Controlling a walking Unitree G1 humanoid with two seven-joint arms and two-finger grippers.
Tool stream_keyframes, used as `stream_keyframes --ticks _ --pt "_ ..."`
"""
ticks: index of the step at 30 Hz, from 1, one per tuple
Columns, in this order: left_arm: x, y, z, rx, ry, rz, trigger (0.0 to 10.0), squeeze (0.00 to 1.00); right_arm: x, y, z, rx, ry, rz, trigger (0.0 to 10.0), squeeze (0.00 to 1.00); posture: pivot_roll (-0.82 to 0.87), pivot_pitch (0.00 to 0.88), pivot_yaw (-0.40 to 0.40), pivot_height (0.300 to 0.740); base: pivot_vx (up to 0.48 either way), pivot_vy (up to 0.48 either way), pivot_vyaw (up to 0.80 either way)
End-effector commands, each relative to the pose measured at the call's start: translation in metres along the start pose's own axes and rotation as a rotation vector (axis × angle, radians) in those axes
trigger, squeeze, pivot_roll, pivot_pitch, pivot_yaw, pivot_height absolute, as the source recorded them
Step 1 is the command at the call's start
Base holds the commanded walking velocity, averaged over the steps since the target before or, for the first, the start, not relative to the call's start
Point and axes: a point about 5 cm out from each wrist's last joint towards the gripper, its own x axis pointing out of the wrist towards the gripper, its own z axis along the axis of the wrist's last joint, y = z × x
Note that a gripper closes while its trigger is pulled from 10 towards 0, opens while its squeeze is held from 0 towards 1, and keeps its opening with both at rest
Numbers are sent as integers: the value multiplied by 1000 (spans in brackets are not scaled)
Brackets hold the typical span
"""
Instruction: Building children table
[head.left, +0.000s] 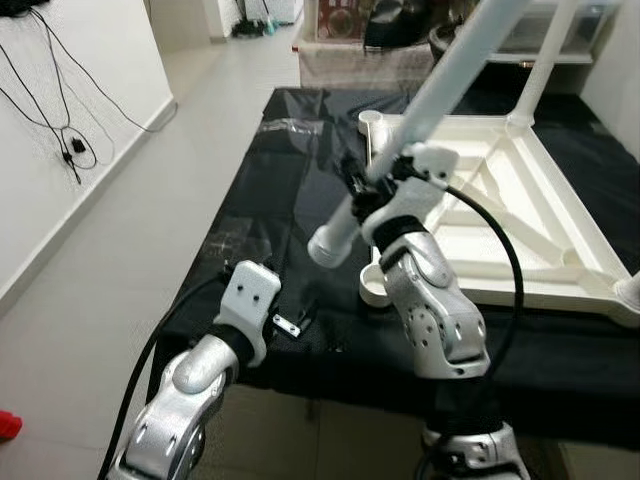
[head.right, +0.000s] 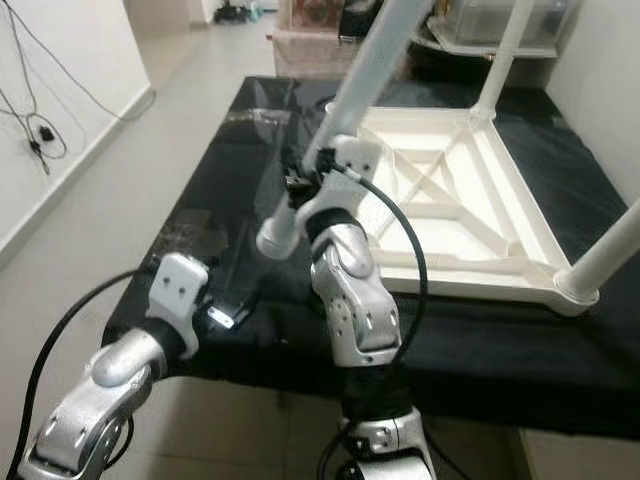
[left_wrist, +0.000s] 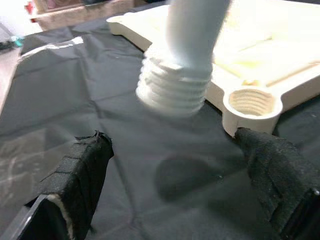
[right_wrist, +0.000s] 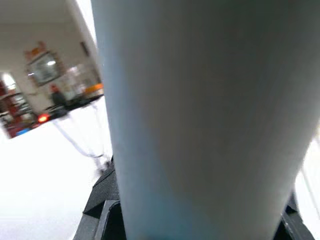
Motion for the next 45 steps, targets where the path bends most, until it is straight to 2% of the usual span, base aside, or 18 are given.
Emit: stream_keyframes --ticks 1,3,4,5,6,11,20,21,23,24,35,36,39,40,42,43,44,45 --pt "3 2 -6 32 33 -7 10000 1000 -6 11 -8 77 19 36 10000 0 97 52 2 740 0 0 0" --pt "3 2 -6 32 33 -7 10000 1000 -6 11 -8 77 19 36 10000 0 97 52 2 740 0 0 0" --pt "6 3 -7 48 45 -7 10000 86 -8 14 -8 93 27 63 10000 0 91 49 8 740 0 0 0" --pt "6 3 -7 48 45 -7 10000 86 -8 14 -8 93 27 63 10000 0 91 49 8 740 0 0 0" --pt "11 5 -9 58 52 -8 10000 0 -10 18 -9 109 36 100 10000 0 92 47 2 740 0 0 0" --pt "26 4 -7 81 44 -19 10000 0 -19 29 -12 122 71 211 10000 0 88 46 1 740 0 0 0" --pt "36 0 -9 96 32 -48 10000 0 -26 37 -14 130 97 291 10000 0 79 41 4 740 0 0 0" --pt "38 -2 -10 85 31 -54 4510 0 -28 39 -15 135 105 303 10000 0 81 42 3 740 0 0 0" --pt "38 -2 -10 85 31 -54 4510 0 -28 39 -15 135 105 303 10000 0 81 42 3 740 0 0 0" --pt "39 -3 -11 83 33 -59 0 0 -29 41 -16 134 110 312 10000 0 80 44 4 740 0 0 0" --pt "36 -15 -20 86 40 -105 0 0 -33 38 -20 89 128 347 10000 0 75 42 -1 740 0 0 0" --pt "35 -14 -20 72 49 -101 10000 0 -32 33 -21 79 125 346 10000 1000 75 43 -2 740 0 0 0" --pt "31 -12 -20 25 49 -113 10000 0 -30 27 -22 64 134 385 10000 1000 76 44 -1 740 0 0 0" --pt "26 -11 -19 -23 46 -153 10000 0 -28 22 -22 62 156 435 10000 1000 79 44 -5 740 0 0 0" --pt "22 -10 -18 -53 40 -183 10000 0 -27 19 -22 62 172 468 10000 1000 79 44 -5 740 0 0 0" --pt "13 -11 -18 -113 46 -257 10000 0 -27 14 -22 71 208 545 10000 0 83 44 -5 740 0 0 0" --pt "13 -11 -18 -113 46 -257 10000 0 -27 14 -22 71 208 545 10000 0 83 44 -5 740 0 0 0" --pt "3 -12 -18 -161 54 -341 10000 0 -27 10 -20 85 242 629 10000 0 87 46 -6 740 0 0 0"
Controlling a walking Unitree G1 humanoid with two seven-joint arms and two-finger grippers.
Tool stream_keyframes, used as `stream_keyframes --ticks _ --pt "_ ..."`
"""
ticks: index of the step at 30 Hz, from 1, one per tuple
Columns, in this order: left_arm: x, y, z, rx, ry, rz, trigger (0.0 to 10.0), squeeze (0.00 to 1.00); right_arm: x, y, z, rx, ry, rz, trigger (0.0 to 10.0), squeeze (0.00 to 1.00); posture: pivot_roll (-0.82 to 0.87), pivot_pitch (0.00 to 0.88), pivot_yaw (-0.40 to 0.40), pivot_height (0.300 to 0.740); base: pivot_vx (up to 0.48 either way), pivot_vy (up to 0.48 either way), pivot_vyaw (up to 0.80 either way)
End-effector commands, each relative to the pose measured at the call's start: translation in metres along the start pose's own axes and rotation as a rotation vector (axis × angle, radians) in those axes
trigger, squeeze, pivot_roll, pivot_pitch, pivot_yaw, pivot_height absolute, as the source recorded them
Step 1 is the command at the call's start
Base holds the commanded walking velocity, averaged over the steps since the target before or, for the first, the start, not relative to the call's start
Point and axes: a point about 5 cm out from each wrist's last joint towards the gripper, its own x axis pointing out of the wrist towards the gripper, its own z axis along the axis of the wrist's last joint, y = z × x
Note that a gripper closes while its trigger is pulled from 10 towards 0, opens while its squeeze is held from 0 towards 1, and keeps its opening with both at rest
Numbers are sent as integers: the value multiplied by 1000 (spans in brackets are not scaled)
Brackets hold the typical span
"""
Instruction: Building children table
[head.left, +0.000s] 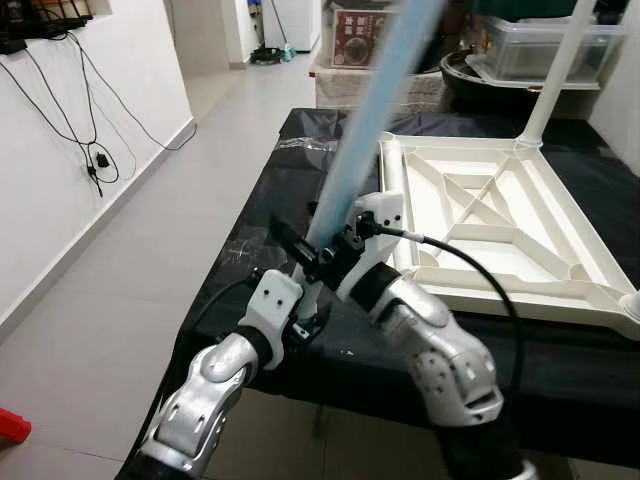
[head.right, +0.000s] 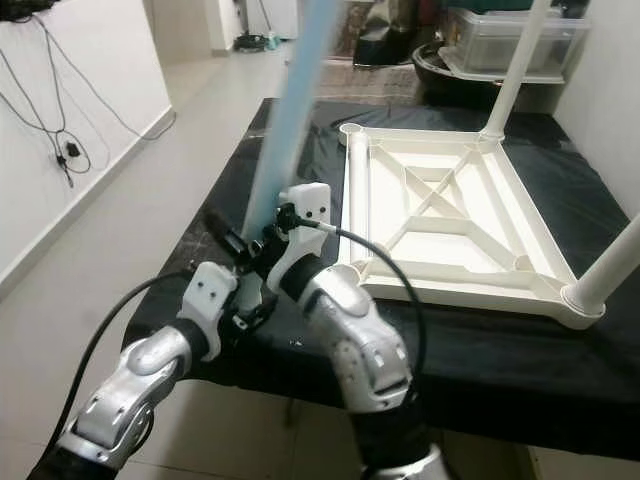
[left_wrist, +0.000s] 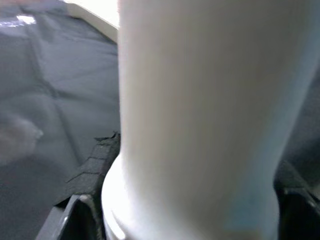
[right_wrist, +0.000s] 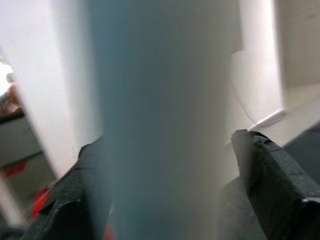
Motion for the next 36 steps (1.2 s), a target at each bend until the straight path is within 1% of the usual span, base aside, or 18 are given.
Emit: stream_keyframes --ticks 1,3,4,7,9,12,14,17,23,25,26,28,30,31,32,33,34,36 --pt "-16 -9 2 -100 8 -166 10000 0 -4 0 -1 58 53 166 10000 0 89 46 -8 740 0 0 0" --pt "-30 -15 3 -193 22 -283 10000 0 -9 0 3 73 99 300 10000 0 92 51 -7 740 0 0 0" --pt "-30 -15 3 -193 22 -283 10000 0 -9 0 3 73 99 300 10000 0 92 51 -7 740 0 0 0" --pt "-43 -21 4 -289 36 -392 10000 0 -14 4 3 56 158 425 10000 0 94 54 -7 740 0 0 0" --pt "-52 -26 -2 -279 87 -450 10000 0 -18 8 3 56 193 495 10000 0 97 58 -8 740 0 0 0" --pt "-55 -28 -8 -247 118 -461 10000 0 -19 10 4 60 208 526 10000 0 93 60 -6 740 0 0 0" --pt "-55 -27 -9 -241 122 -455 10000 0 -19 11 4 62 210 536 10000 0 93 60 -6 740 0 0 0" --pt "-50 -21 -9 -212 123 -421 10000 0 -18 14 3 93 214 567 10000 0 88 58 -4 740 0 0 0" --pt "-45 -12 -8 -193 129 -376 10000 0 -18 16 2 125 226 597 10000 0 82 50 -3 740 0 0 0" --pt "-39 -6 -5 -179 113 -351 10000 0 -18 19 0 136 229 610 10000 0 80 44 -3 740 0 0 0" --pt "-39 -6 -5 -179 113 -351 10000 0 -18 19 0 136 229 610 10000 0 80 44 -3 740 0 0 0" --pt "-32 -5 -1 -179 92 -352 10000 0 -17 21 0 140 224 614 10000 0 76 38 -2 740 0 0 0" --pt "-32 -5 -1 -179 92 -352 10000 0 -17 21 0 140 224 614 10000 0 76 38 -2 740 0 0 0" --pt "-28 -7 0 -180 83 -361 10000 0 -17 22 0 142 222 619 10000 0 73 35 -1 740 0 0 0" --pt "-28 -7 0 -180 83 -361 10000 0 -17 22 0 142 222 619 10000 0 73 35 -1 740 0 0 0" --pt "-25 -11 0 -184 77 -379 10000 0 -17 23 0 145 217 619 4118 0 71 32 0 740 0 0 0" --pt "-23 -16 0 -189 77 -401 10000 0 -17 24 0 147 214 621 0 0 70 30 2 740 0 0 0" --pt "-22 -19 -1 -193 79 -416 10000 0 -17 24 1 149 212 622 0 0 70 30 2 740 0 0 0"
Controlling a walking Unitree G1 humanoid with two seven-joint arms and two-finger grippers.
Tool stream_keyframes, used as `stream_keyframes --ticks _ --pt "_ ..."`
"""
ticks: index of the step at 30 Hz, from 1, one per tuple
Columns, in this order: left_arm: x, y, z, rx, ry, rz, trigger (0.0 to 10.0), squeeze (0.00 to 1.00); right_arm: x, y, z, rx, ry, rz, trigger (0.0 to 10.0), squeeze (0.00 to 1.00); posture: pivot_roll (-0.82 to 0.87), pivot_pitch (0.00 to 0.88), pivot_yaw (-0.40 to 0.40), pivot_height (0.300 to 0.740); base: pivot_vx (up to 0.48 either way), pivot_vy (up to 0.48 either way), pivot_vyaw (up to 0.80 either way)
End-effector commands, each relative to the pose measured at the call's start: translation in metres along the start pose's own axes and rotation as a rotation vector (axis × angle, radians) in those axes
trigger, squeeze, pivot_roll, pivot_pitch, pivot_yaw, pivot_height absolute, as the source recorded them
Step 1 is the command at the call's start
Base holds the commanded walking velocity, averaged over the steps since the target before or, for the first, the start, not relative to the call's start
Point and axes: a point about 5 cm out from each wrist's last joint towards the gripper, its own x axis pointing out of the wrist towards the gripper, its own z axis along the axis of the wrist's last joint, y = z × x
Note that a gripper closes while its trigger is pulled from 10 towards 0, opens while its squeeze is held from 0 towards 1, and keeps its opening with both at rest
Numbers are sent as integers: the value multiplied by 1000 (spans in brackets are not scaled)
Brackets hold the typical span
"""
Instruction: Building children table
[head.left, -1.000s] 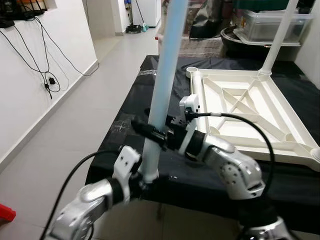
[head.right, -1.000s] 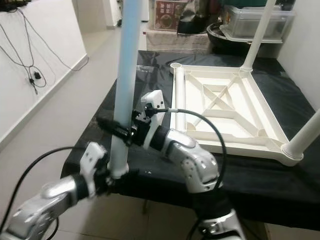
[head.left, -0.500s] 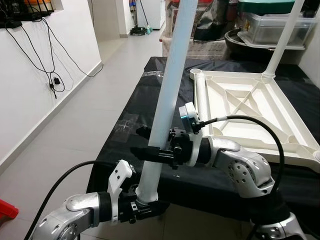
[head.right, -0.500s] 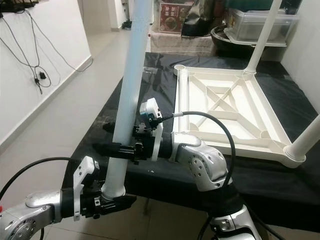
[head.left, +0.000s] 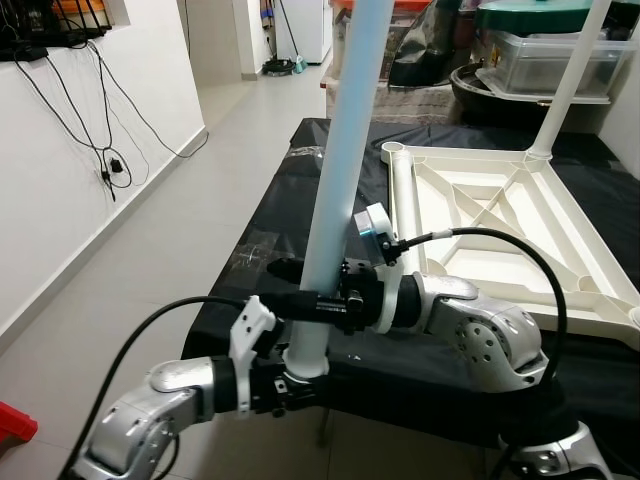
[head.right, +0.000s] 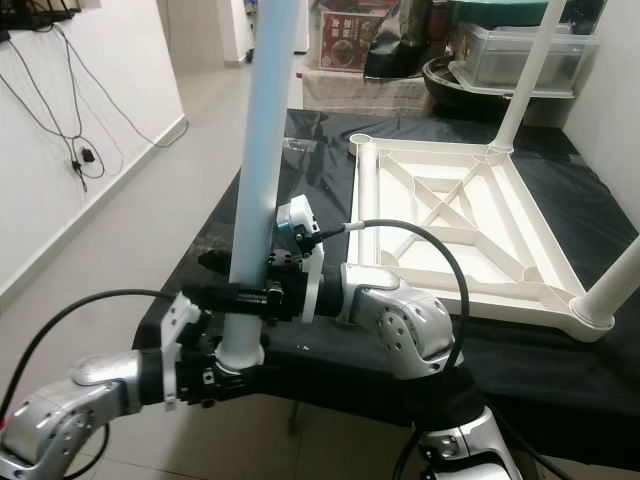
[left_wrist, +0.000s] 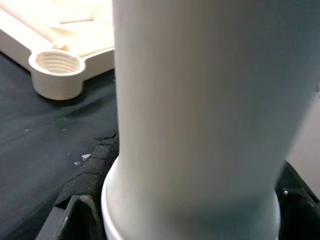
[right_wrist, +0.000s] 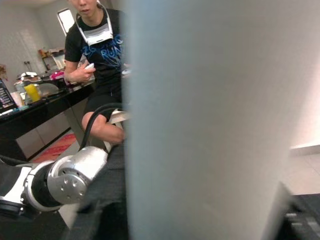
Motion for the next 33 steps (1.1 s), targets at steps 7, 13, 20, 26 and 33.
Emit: stream_keyframes --ticks 7,13,20,26,33 --pt "0 -11 -16 -41 48 -35 10000 0 6 9 3 -12 -16 62 0 0 69 22 2 740 0 0 0" --pt "-1 -6 -19 -77 33 52 10000 1000 6 8 5 -16 -27 54 0 0 72 15 -3 740 0 0 0" --pt "-2 -2 -15 -37 -4 118 10000 1000 4 3 11 -28 -50 20 0 0 73 20 -5 740 0 0 0" --pt "-7 10 -6 10 -91 350 10000 0 -7 -31 28 -107 -157 -302 0 0 81 24 -4 740 0 0 0" --pt "-20 25 3 3 -201 588 10000 0 -24 -68 40 -188 -257 -725 0 0 90 28 -14 740 0 0 0"
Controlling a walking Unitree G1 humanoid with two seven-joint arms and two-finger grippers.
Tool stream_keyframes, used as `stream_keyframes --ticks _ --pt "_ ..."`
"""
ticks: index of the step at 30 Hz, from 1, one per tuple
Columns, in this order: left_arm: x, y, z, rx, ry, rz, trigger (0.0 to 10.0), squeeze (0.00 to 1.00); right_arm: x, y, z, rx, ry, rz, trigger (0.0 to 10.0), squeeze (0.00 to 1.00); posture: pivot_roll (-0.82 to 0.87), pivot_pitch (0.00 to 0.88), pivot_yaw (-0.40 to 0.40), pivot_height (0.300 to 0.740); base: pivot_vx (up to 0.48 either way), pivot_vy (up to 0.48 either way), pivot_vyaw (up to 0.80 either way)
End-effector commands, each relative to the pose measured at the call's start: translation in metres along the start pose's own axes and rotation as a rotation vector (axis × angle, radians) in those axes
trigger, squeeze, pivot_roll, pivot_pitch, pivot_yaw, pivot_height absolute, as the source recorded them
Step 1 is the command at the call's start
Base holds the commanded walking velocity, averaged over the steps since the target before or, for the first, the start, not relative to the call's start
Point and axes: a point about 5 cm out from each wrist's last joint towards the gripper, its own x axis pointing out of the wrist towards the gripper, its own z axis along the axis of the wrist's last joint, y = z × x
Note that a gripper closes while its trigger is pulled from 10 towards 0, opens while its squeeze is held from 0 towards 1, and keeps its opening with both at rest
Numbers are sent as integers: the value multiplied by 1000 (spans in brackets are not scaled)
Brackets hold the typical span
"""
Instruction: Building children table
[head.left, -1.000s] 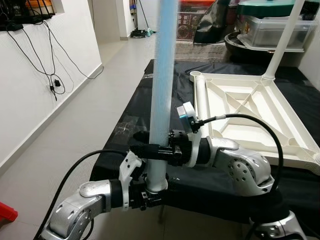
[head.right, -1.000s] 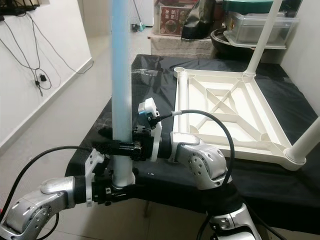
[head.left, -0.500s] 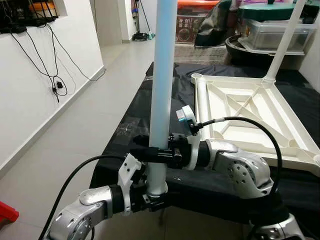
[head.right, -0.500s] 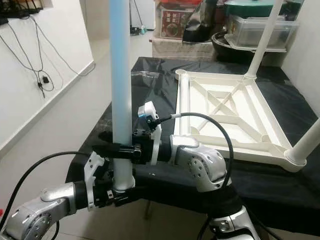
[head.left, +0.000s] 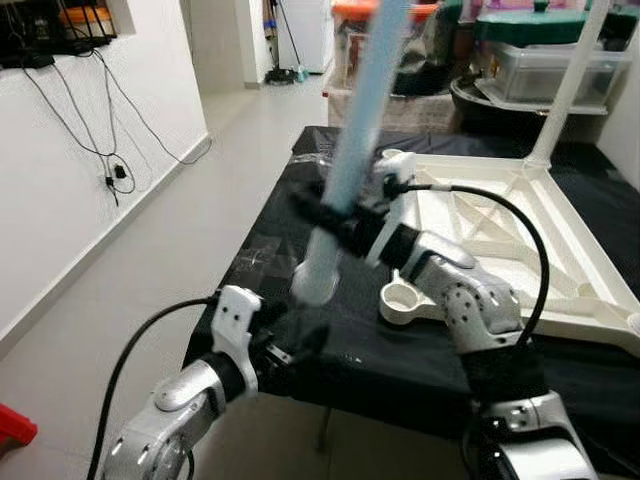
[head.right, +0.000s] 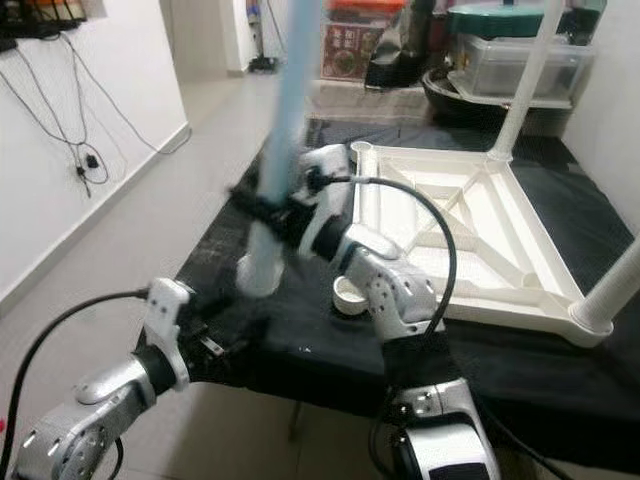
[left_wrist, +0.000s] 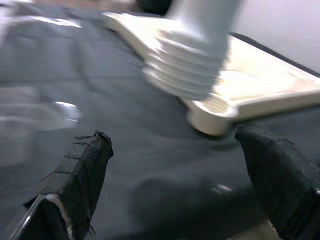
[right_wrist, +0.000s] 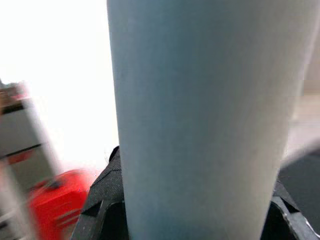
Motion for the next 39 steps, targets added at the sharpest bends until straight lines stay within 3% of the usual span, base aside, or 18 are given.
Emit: stream_keyframes --ticks 1,3,13,23,24,31,39 --pt "-1 4 -3 0 2 47 10000 0 1 -3 5 -19 -28 -40 0 0 90 28 -14 740 0 0 0" --pt "-3 15 -2 35 -29 178 10000 0 2 -4 4 -39 -43 -78 0 0 88 31 -13 740 0 -232 0" --pt "-2 24 -3 23 -33 267 10000 0 3 2 -3 -41 -55 -72 0 0 89 40 -16 740 177 -409 0" --pt "-1 30 -3 -16 -70 345 10000 0 10 -2 -4 -55 -80 -108 0 0 87 42 -18 740 0 0 0" --pt "-1 29 -2 -28 -76 344 10000 0 10 -3 -4 -58 -81 -114 10000 0 88 46 -20 740 0 0 0" --pt "-3 23 -5 -85 -74 332 10000 0 10 -8 0 -75 -112 -156 10000 0 86 59 -24 740 0 69 0" --pt "-3 16 -7 -49 -67 318 10000 0 10 -11 0 -94 -117 -192 10000 0 85 68 -28 740 0 120 0"
